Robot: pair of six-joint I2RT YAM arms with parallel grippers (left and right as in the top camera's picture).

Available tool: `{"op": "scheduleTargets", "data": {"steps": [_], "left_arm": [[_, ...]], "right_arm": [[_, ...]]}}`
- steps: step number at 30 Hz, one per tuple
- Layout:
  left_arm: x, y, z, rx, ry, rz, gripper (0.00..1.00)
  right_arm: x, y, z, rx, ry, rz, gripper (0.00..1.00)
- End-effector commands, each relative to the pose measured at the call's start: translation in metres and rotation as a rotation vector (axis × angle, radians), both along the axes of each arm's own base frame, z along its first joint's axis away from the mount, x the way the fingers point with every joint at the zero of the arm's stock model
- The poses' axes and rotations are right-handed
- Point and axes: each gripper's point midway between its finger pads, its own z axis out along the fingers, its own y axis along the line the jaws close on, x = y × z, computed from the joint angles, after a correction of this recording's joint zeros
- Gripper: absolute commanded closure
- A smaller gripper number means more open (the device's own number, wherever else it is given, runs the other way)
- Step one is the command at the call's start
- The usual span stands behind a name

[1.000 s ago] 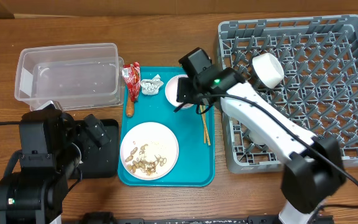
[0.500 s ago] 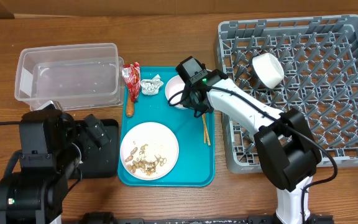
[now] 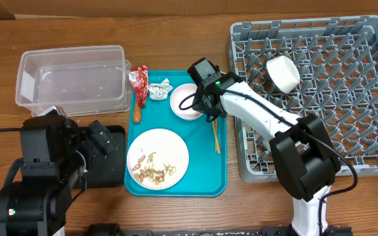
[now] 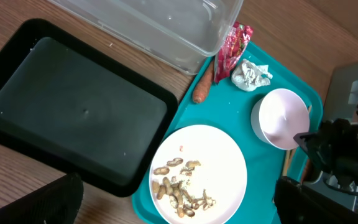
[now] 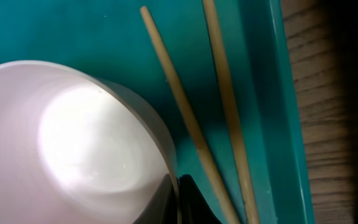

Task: Sort waste into correct bins and load items into the dishwasher
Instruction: 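Reach the right gripper to the pink-lined bowl on the tray and grasp it, then carry the pink-lined bowl into the rack beside the white bowl and release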

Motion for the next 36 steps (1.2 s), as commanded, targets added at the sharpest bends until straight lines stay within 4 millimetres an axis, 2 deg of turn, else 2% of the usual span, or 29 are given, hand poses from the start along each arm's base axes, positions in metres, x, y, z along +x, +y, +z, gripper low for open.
{"op": "scheduleTargets", "data": {"steps": [1,5,6,8,11,14,16,18,21,27,32,36], "left_arm": [[0.001,-0.002,0.005,-0.011,-0.017,0.003,0.0],[0.001,-0.002,0.005,-0.011,-0.017,0.003,0.0],[0.001,-0.002,0.005,-0.011,-0.017,0.003,0.0],[0.001,-0.002,0.005,-0.011,-0.017,0.003,0.0],[0.001,-0.002,0.005,-0.011,-0.017,0.003,0.0],[0.001,-0.002,0.005,-0.011,-0.017,0.003,0.0],[0.001,-0.002,0.005,-0.011,-0.017,0.003,0.0],[0.001,-0.002,0.005,-0.011,-0.017,0.003,0.0],[0.001,-0.002,0.005,-0.011,-0.017,0.003,0.0],[0.001,-0.002,0.005,-0.011,-0.017,0.003,0.0],[0.001,-0.002,0.005,-0.011,-0.017,0.003,0.0],[0.001,-0.002,0.005,-0.011,-0.017,0.003,0.0]], "right_arm": [[0.009,-0.002,0.048,0.026,-0.109,0.042,0.96],[0.011,-0.009,0.086,-0.006,-0.21,0.104,0.96],[0.012,-0.015,0.095,-0.028,-0.234,0.091,0.96],[0.017,-0.043,0.117,-0.123,-0.305,0.029,0.96],[0.024,-0.111,0.167,-0.373,-0.462,-0.135,0.96],[0.017,-0.184,0.229,-0.705,-0.633,-0.344,0.96],[0.008,-0.222,0.266,-0.931,-0.703,-0.456,0.96],[0.001,-0.25,0.289,-1.106,-0.71,-0.528,0.96],[-0.001,-0.288,0.293,-1.21,-0.635,-0.584,0.96],[-0.001,-0.358,0.266,-1.214,-0.477,-0.676,0.96],[0.002,-0.387,0.24,-1.182,-0.389,-0.692,0.96],[0.007,-0.393,0.213,-1.184,-0.31,-0.638,0.96]]}}
